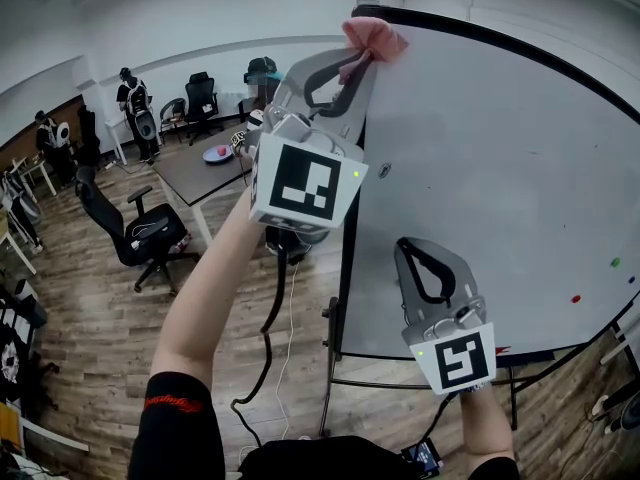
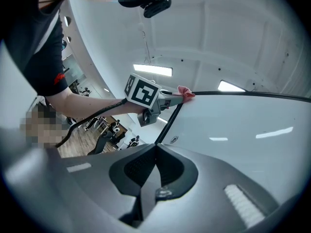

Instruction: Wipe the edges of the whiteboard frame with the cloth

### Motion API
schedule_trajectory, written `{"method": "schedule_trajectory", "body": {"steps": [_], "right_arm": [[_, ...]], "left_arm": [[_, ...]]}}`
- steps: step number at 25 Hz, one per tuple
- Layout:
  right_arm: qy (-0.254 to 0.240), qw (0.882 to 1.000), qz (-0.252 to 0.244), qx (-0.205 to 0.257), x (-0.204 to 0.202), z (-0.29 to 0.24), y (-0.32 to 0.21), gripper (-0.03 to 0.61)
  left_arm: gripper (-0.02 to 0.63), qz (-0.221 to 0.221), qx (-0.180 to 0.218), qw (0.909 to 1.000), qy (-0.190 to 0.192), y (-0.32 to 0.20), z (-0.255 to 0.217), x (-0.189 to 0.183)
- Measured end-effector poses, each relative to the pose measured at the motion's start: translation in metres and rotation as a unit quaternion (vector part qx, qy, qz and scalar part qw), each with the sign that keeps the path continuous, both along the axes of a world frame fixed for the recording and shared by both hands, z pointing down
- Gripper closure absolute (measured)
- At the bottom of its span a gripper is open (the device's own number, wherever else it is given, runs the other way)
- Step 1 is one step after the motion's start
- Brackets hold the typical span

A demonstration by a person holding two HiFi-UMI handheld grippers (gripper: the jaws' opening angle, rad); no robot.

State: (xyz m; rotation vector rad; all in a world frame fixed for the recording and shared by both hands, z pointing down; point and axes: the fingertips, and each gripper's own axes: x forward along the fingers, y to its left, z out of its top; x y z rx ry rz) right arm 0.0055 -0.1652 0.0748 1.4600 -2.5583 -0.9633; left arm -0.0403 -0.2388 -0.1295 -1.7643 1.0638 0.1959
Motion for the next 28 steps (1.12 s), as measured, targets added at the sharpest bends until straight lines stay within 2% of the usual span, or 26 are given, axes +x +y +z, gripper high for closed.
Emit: {"method": "schedule_trajectory", "body": {"steps": [16,20,24,28], "right_arm": [[0.003,1.0,0.001,0.0,0.002,0.002,0.01,0.577],[0.004,1.0,0.003,-0.004,0.004,0.006,0.01,0.577],[0.008,1.0,0.003,-0.009,0.006,0.01,0.012,0.577],[0.003,1.0,0.003,-0.015,0.007,0.012,0.01,0.577]], "left_arm": [[0.598,0.008,-0.035,0.9993,0.013,-0.007,0.022,0.001],[0.597,-0.005,-0.025,0.9997,0.003,-0.002,0.023,0.003],[0.597,0.0,-0.039,0.9992,0.014,-0.003,0.03,0.004],[0.597,-0.005,-0.038,0.9992,0.006,-0.005,0.034,0.005]]}}
